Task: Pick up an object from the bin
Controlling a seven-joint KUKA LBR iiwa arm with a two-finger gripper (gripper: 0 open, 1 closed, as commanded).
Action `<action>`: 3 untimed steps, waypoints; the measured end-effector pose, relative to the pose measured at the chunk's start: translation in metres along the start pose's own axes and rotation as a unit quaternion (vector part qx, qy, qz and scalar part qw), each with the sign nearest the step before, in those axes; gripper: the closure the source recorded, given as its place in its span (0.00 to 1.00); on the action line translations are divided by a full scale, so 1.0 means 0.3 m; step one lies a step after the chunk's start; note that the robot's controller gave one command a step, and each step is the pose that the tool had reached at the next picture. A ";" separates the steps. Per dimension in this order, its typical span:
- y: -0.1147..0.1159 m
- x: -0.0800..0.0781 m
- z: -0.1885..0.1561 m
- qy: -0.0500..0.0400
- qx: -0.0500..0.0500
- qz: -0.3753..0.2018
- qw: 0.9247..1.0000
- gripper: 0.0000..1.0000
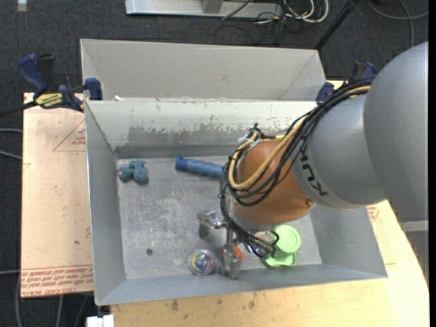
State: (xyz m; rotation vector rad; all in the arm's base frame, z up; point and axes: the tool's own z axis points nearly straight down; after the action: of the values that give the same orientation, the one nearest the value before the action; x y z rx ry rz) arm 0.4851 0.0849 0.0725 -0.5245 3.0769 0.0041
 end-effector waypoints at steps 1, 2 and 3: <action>0.002 0.017 0.008 0.009 -0.001 -0.001 1.000 1.00; -0.032 -0.074 -0.413 0.005 0.000 -0.011 1.000 1.00; -0.030 -0.067 -0.399 0.009 -0.001 -0.011 1.000 0.00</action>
Offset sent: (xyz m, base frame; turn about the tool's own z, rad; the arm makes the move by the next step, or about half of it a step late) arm 0.0000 0.0000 0.0000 0.0000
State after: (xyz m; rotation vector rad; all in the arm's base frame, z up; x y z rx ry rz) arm 0.5046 0.0823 0.1925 -0.5622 3.0887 0.0023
